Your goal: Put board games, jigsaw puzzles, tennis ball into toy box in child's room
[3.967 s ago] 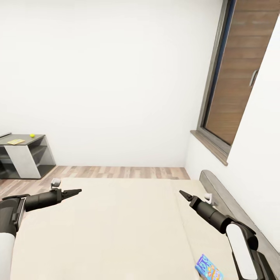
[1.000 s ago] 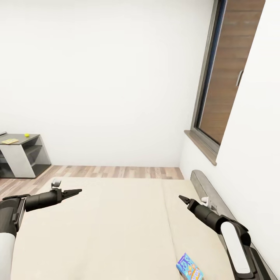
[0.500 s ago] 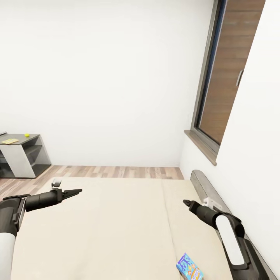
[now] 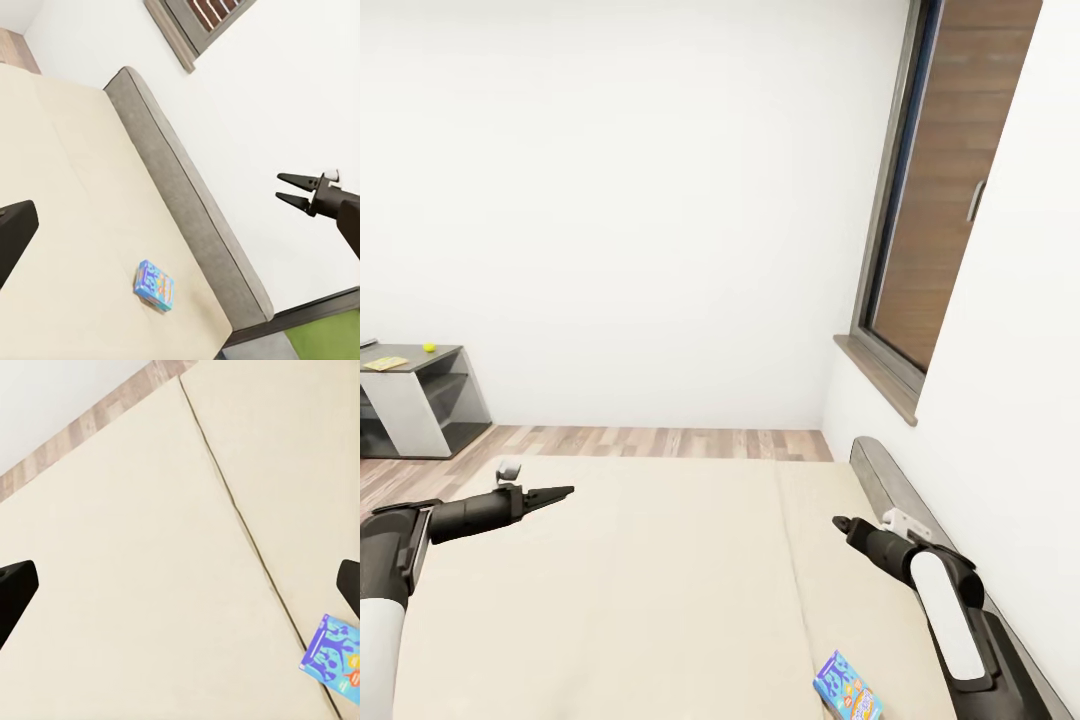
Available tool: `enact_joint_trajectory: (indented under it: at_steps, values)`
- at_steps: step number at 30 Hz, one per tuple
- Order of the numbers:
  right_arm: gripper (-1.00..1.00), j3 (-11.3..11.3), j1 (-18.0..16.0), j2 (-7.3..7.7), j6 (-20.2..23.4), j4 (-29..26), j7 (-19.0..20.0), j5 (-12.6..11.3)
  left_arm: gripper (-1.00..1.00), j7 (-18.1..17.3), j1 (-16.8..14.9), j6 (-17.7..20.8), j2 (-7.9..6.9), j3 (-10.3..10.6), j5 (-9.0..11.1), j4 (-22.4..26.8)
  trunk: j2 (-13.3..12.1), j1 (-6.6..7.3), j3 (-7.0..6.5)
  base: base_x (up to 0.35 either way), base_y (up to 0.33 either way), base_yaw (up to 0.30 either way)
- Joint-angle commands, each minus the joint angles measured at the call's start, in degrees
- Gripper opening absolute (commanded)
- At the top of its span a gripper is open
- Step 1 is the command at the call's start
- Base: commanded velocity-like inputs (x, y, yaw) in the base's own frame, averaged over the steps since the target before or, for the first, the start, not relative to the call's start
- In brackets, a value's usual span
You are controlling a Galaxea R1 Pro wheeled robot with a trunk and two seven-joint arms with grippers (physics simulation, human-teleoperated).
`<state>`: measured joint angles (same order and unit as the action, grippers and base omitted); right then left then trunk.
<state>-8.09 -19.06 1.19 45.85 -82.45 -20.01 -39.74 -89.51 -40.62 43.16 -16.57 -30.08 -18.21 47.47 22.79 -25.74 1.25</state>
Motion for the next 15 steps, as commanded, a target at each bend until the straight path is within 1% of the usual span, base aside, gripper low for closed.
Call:
enact_joint_trajectory:
  at_steps: [1, 7, 15]
  values:
    - [1.0, -0.03, -0.07, 0.04, 0.14, -0.07, -0.59, -0.57, 1.0, -0.49, -0.08, 0.77, 0.09, -0.21, -0.6, 0.06, 0.13, -0.04, 0.13, 0.0, 0.0, 0.0]
    - [1.0, -0.26, -0.07, 0.08, 0.1, -0.36, -0.96, -0.55, 1.0, -0.49, -0.3, 3.7, 0.85, -0.01, -0.27, 0.03, 0.13, -0.04, 0.13, 0.0, 0.0, 0.0]
    - [1.0, -0.54, -0.1, 0.17, 0.09, -0.33, -1.12, -0.48, 1.0, -0.49, -0.17, 3.8, 1.08, 0.02, 0.13, -0.03, 0.13, -0.04, 0.13, 0.0, 0.0, 0.0]
